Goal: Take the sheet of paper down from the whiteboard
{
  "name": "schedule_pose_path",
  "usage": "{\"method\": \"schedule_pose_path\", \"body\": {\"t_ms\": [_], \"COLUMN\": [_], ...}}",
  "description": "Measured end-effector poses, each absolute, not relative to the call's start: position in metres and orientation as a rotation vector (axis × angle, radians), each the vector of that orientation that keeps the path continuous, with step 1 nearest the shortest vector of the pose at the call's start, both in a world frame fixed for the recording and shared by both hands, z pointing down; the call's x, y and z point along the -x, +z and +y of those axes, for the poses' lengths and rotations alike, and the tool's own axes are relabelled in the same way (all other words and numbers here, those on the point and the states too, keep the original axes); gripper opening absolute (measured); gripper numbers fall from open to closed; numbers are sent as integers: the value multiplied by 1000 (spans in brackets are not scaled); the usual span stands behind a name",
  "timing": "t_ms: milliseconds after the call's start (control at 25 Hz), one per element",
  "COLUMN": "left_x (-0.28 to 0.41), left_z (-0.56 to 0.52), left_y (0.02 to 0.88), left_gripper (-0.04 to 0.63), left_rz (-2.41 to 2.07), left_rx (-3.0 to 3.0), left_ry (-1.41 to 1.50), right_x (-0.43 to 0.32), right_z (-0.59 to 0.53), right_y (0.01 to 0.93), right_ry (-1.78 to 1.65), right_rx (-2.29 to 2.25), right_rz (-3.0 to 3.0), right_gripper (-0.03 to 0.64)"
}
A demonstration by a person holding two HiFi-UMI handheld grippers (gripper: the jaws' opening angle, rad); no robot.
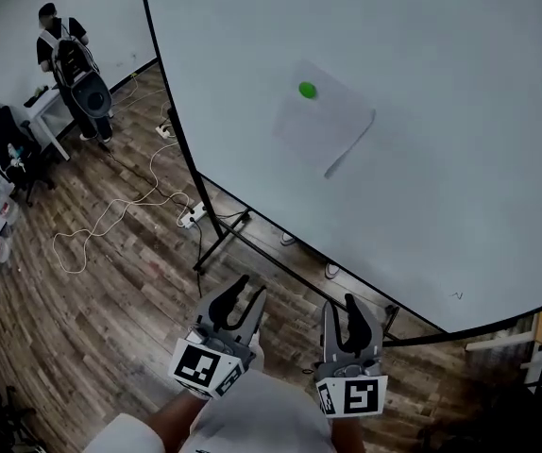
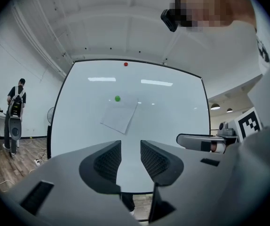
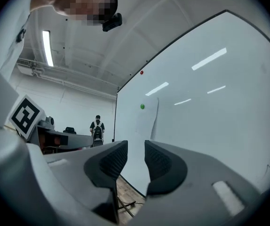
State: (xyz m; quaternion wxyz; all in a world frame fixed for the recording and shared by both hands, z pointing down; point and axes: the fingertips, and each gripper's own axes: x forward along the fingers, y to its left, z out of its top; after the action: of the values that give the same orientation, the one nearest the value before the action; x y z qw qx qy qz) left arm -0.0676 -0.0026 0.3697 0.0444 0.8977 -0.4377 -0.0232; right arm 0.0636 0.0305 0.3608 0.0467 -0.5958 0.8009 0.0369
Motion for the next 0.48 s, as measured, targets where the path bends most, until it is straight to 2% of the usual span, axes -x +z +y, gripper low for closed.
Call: {"method": "schedule_pose_path", "body": {"t_ms": [480], "left_x": [68], "left_z": [-126], "left_y": [332], "left_gripper": [135], "left_rz": [-1201], "left_rx": [-2867], "left_ry": [-97], "right_x": [-42], "right_z": [-95], "right_y": [336], "right_ry": [133], "right_rx": [1892], "right_rz": [2359], "right_gripper": [109]}}
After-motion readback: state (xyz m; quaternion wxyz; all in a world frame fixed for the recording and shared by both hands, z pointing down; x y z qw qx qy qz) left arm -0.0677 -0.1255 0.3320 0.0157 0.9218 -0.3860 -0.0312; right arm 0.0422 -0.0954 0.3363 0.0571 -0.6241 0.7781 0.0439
